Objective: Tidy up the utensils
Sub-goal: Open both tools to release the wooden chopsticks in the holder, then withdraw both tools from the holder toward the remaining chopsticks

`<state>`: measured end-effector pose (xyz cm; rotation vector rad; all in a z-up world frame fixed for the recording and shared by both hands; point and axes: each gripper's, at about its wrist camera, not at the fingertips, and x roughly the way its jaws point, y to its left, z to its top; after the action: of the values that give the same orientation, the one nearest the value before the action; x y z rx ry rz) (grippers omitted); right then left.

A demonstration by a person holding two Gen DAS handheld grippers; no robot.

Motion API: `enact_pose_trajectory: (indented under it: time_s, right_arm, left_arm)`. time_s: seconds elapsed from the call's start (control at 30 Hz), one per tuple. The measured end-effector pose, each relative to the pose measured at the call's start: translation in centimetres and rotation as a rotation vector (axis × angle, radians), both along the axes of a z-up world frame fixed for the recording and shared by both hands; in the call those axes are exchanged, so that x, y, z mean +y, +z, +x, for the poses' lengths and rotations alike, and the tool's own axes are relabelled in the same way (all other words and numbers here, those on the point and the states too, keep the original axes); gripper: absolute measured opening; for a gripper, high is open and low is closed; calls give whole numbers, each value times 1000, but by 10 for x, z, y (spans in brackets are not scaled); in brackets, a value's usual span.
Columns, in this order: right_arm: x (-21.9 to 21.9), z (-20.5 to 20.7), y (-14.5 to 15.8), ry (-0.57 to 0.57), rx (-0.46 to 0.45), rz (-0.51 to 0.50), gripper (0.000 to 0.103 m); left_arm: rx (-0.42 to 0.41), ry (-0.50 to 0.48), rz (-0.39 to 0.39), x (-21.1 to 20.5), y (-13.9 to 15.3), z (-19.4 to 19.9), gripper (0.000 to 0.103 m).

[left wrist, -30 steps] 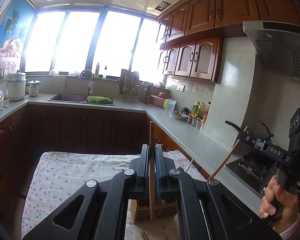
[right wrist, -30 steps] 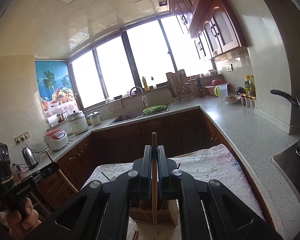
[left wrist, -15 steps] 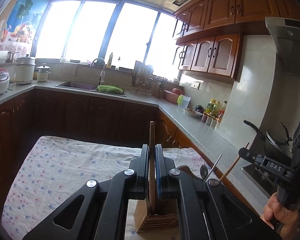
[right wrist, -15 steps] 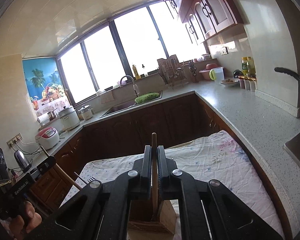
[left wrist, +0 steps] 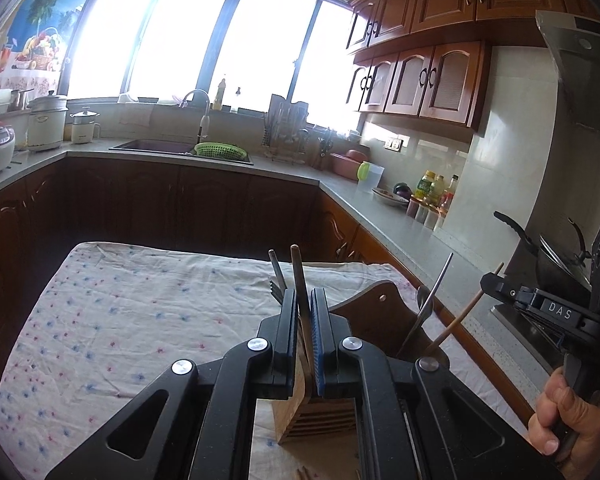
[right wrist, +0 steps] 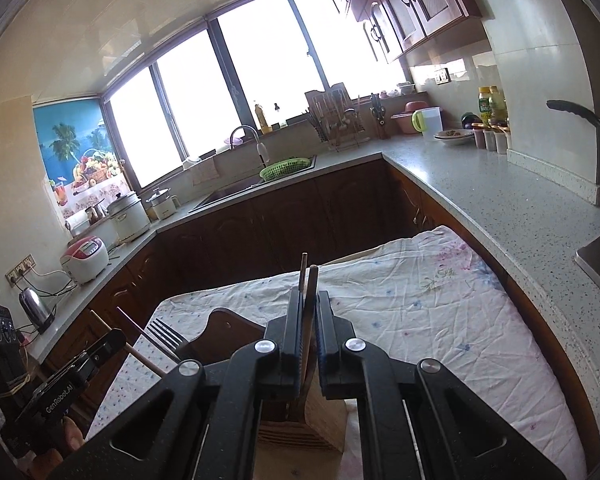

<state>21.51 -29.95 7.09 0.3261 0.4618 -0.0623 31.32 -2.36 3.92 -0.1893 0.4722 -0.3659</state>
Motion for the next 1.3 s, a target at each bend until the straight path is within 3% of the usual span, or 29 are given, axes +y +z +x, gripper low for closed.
enact_pose_trajectory:
  time_s: [0.2,0.27,0.3,0.33,0.37,0.4,0.5,0.67,0.73,1.03,1.3]
  right_arm:
    - [-1,0,1,3,3,11,11]
    - [-1,0,1,5,5,19,12]
    - [-2,-2,1,5,1,27,20]
    - [-3,-4,2,5,-7,37,37]
    - [-4,-8,4,5,-18,45,46]
    - [-4,-12,6,2,-32,48,56]
    - [-5,-24,13,-1,-64,62,60]
    - [-7,-51,24,-8,-133,95,82]
    - [-6,-65,26,-13,-159,98,94]
    - [10,-121,8,-13,-175,99,100]
    - [15,-165,-20,-28,-114,100,100]
  left_arm:
    - [15,-10,-1,7,0,-4,6]
    - [22,-11,-6,10,1,-8,16]
    - [21,-6,-11,13,1,-11,21]
    - [15,-3,-16,16,2,-15,31]
    - [8,-2,-22,18,2,-18,40]
    - [0,1,-25,19,3,-23,43]
    - [-9,18,-30,24,5,-34,57]
    - [-27,61,-54,35,7,-63,82]
    - [-26,76,-56,38,6,-77,86]
    - [8,100,-50,50,-4,-145,98]
    - [88,106,-62,66,-14,-181,99]
